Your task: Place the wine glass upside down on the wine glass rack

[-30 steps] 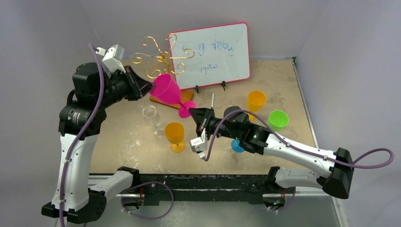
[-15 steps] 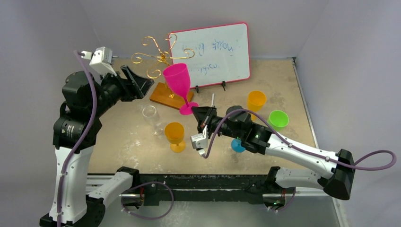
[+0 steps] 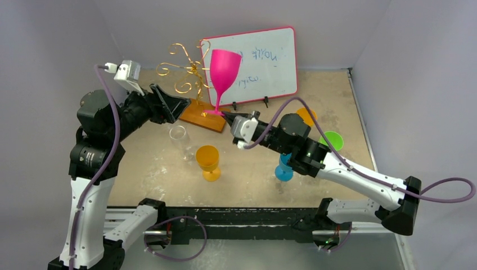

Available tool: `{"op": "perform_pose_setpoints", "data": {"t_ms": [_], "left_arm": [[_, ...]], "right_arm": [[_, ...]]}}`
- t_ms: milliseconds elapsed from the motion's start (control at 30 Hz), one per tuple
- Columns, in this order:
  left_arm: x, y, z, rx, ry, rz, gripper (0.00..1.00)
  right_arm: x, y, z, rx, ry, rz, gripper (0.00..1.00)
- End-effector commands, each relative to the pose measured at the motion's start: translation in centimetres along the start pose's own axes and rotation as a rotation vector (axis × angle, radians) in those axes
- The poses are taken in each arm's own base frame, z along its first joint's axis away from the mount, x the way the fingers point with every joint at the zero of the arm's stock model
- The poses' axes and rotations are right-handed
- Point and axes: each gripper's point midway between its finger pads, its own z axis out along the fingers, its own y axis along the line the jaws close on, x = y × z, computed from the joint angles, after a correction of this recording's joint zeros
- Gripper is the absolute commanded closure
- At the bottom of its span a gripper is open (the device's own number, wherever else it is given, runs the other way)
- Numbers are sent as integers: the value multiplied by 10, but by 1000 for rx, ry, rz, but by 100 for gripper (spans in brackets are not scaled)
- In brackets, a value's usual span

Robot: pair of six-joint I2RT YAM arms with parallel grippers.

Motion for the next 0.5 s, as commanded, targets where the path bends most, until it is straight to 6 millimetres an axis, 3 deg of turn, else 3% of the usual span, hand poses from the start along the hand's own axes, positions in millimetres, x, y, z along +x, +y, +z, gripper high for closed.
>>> {"op": "perform_pose_setpoints", "data": {"t_ms": [0, 300, 467], "left_arm": [[-11, -24, 0, 132, -41, 48, 30], [-8, -60, -5, 355, -54, -11, 30], [-6, -73, -8, 446, -49, -36, 31]], "right_arm": [[-53, -46, 4, 165, -146, 391, 100], [-95, -52, 1, 149, -320, 864, 100], [-116, -52, -1, 88, -385, 999, 100]]}}
